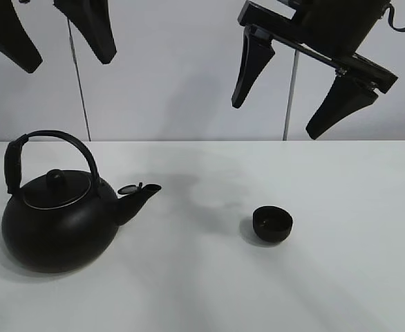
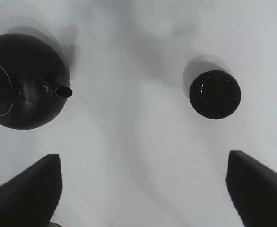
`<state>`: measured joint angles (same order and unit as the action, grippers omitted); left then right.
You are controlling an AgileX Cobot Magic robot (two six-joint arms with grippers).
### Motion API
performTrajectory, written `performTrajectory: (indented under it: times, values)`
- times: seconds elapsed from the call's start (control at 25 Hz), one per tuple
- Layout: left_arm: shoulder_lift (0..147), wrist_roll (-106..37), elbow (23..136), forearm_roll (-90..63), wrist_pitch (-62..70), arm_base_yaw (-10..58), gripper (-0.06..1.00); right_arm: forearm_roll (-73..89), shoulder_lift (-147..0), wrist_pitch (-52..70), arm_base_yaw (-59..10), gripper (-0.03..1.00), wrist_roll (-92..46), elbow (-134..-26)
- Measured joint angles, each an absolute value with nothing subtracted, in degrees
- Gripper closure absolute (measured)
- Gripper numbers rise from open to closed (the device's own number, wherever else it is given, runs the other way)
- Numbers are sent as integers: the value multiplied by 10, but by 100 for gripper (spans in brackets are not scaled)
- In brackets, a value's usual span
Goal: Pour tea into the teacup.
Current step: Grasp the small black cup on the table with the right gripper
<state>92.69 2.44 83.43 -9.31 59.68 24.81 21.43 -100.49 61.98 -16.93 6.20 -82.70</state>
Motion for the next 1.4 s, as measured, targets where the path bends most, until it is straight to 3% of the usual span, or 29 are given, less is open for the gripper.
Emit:
performTrajectory:
  times: [0.36,0.6,0.88,1.4]
  values:
    - [927,24,834,-93,597,248,29,189,-1005,620,-169,32,0,-827]
    - [927,24,834,-93,597,248,29,57,-1012,630,-188,32,-12,-827]
    - [927,24,834,-93,596,248,29,-23,-1069,574,-250,32,12,-809]
    - [927,24,834,-94,596,248,29,-36,-1122,453,-252,32,33,-750]
